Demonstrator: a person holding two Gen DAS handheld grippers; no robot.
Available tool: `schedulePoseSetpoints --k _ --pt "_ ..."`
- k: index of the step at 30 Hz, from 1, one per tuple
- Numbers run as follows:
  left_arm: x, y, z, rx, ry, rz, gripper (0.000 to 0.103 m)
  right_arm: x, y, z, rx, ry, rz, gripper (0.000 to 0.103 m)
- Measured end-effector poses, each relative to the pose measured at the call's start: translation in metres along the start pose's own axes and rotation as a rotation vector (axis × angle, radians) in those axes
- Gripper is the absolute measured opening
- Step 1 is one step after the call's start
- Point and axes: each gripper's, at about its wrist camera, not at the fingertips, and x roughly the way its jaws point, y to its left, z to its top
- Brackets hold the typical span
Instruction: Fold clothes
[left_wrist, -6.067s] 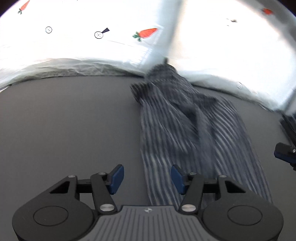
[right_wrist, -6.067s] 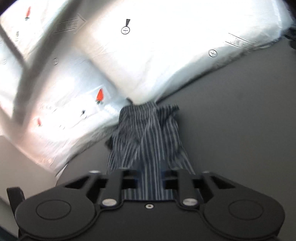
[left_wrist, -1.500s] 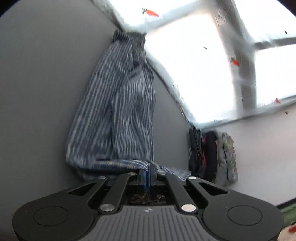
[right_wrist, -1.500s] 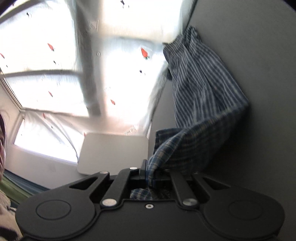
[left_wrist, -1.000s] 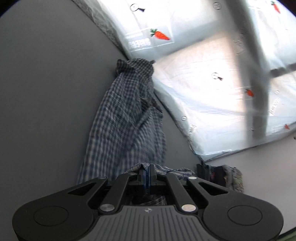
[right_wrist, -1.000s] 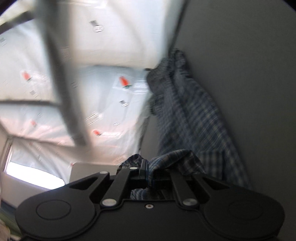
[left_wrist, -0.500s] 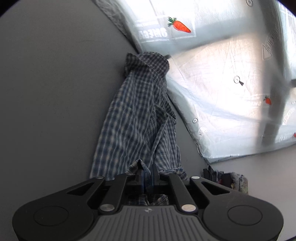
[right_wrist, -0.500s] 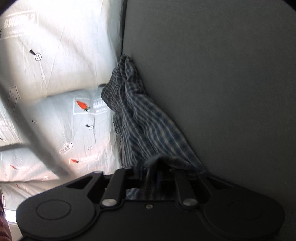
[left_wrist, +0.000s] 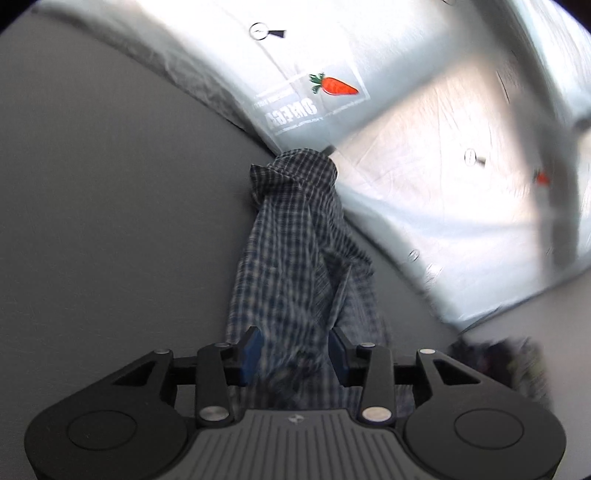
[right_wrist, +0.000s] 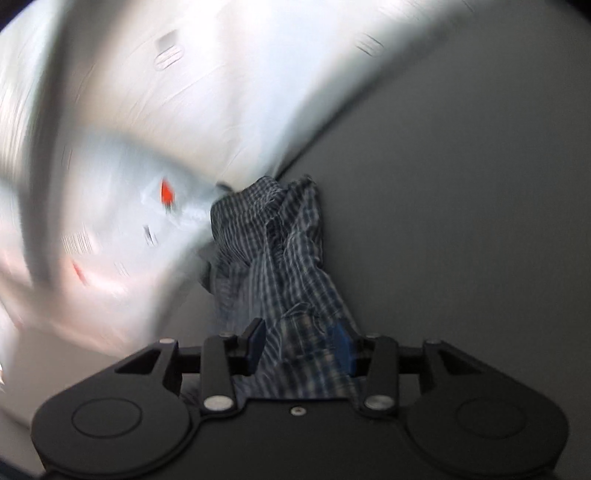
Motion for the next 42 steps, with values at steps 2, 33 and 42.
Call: schedulePoseSetpoints --k 2,33,42 --pt "-0.008 -0.001 -0.008 -0.003 -0.003 0.01 0.044 -0.009 0.028 -0.009 -0.189 -0.021 -0.078 0.039" --pt "-0.032 0.023 -0.037 -0.049 0.033 0.002 0.048 0.06 0.15 -0.094 -0.587 0.203 0.098 0.039" --pt "-0.033 0.034 -0.037 -0.055 0.038 -0.009 0.048 0.072 0.155 -0.099 -0.581 0.237 0.05 0.039"
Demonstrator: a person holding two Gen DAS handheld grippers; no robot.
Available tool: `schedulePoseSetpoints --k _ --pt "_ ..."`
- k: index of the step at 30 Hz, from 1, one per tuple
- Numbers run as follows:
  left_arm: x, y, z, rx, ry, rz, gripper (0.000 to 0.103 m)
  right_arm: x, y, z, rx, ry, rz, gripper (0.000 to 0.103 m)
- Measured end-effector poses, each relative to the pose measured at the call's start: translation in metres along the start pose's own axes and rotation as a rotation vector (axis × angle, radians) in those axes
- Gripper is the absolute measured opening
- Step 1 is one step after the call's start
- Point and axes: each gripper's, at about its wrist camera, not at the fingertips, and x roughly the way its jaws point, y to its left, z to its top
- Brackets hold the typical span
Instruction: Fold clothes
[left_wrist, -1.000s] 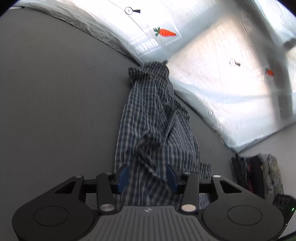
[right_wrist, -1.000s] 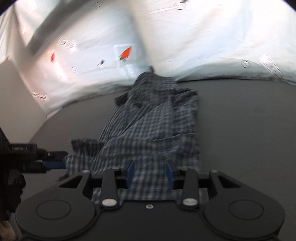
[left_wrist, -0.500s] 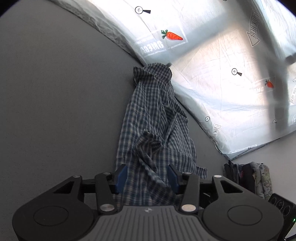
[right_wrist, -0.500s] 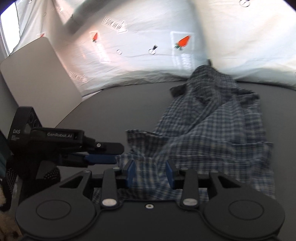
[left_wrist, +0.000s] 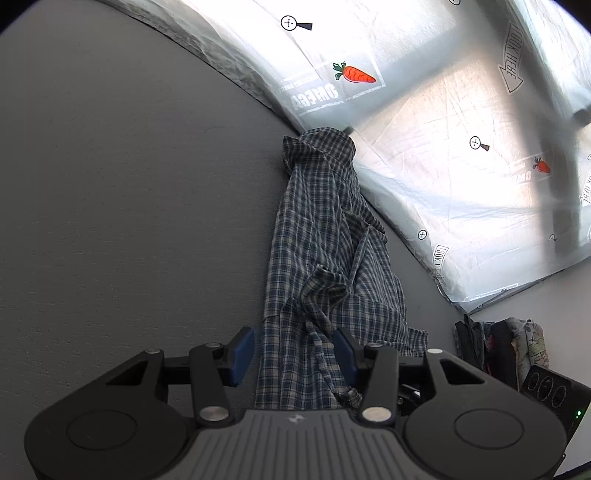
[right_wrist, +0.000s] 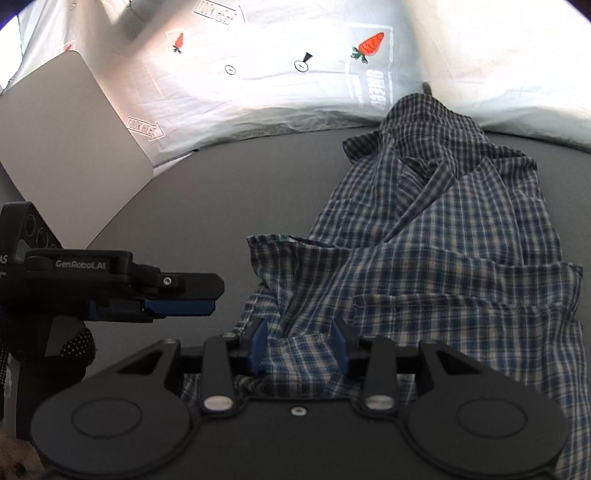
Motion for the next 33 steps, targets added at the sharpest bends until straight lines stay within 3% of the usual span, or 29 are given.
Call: schedulePoseSetpoints --k 4,7,8,10,16,20,22,24,29,33 --pt "0.0 0.003 -0.001 0.004 0.009 0.002 0.048 0.003 -0.003 0.0 0.029 0.005 -0.009 0.033" --pt "0.001 0.005 -0.003 0.0 0.016 0.002 0.048 0.004 -0.006 0.0 0.044 0.007 -0.018 0.016" --pt "0.001 0.006 -0.003 -0.001 0.017 0.001 0.048 0.004 -0.007 0.0 0.048 0.005 -0.023 0.002" --pt "0.002 0.006 -0.004 -0.001 0.019 -0.001 0.048 0.002 -0.011 0.001 0.063 -0.006 -0.038 0.0" --pt "0.003 0.006 -0.004 0.012 0.025 -0.001 0.048 -0.011 -0.027 0.008 0.153 -0.106 -0.028 0.0" --pt "0.005 0.005 -0.005 0.022 0.035 0.008 0.048 -0.012 -0.032 0.015 0.167 -0.096 -0.029 0.001" --pt "0.006 0.005 -0.006 0.023 0.038 0.02 0.049 -0.012 -0.03 0.015 0.151 -0.064 -0.031 0.008" --pt "0.007 0.005 -0.006 0.024 0.041 0.032 0.049 -0.012 -0.026 0.013 0.139 -0.043 -0.039 0.025" --pt "0.013 0.006 -0.007 0.017 0.061 0.101 0.049 -0.014 -0.02 0.002 0.197 -0.017 -0.048 0.03" --pt "0.015 0.008 -0.009 0.007 0.064 0.122 0.05 -0.02 -0.023 -0.006 0.333 -0.047 -0.029 0.038"
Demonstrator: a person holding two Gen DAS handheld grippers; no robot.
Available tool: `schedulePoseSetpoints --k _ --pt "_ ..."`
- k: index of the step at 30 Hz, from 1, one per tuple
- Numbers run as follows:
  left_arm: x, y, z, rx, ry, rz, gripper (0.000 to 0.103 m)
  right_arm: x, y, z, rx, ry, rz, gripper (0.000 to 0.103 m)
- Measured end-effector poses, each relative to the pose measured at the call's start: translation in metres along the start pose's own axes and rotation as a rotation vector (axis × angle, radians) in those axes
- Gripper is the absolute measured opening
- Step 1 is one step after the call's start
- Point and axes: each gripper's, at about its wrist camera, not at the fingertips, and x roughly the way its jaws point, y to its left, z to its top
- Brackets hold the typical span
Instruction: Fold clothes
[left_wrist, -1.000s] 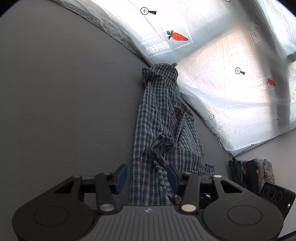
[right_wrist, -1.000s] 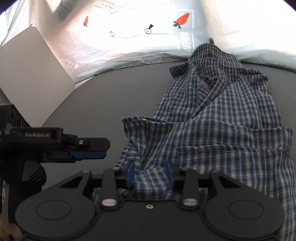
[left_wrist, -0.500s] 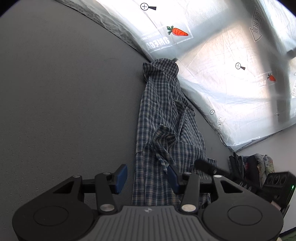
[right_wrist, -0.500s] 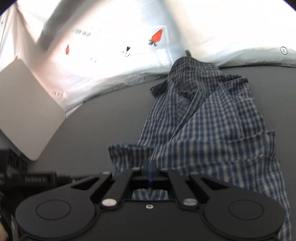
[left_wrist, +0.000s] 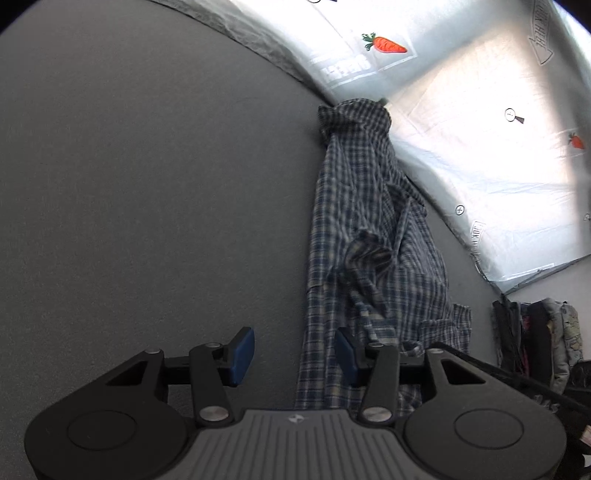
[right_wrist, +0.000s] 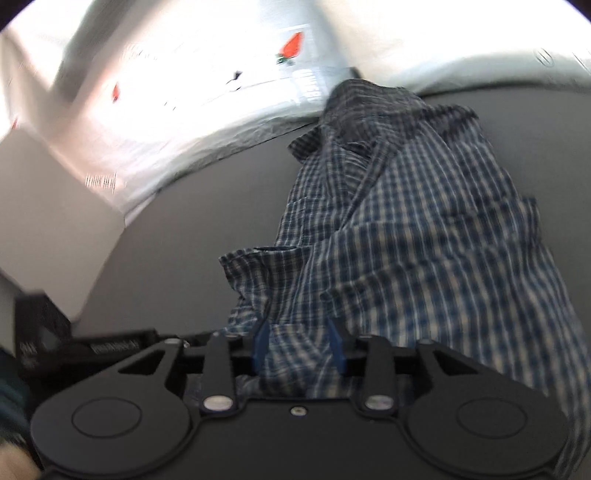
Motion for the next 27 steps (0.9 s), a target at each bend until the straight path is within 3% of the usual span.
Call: schedulePoseSetpoints --k 4,10,15,19,27 --pt "0.001 0.001 0.001 -0.012 0.002 0.002 0.05 -0.01 -0.02 -0.002 0.286 -0.023 0.08 0.039" --pt "0.001 0.002 0.001 -0.032 0.003 -0.005 0.052 -0.007 -0.064 -0.028 0.866 0.046 0.331 0.045" --pt "0.002 -0.001 0.0 -0.013 0.003 0.001 0.055 0.006 -0.081 -0.051 1.12 0.098 0.429 0.047" --pt "0.002 -0.001 0.0 -0.013 0.002 -0.001 0.058 0.009 -0.081 -0.05 1.162 0.114 0.486 0.05" --pt "0.002 0.003 0.001 -0.04 0.006 -0.026 0.061 0.027 -0.064 -0.035 0.984 0.277 0.45 0.049"
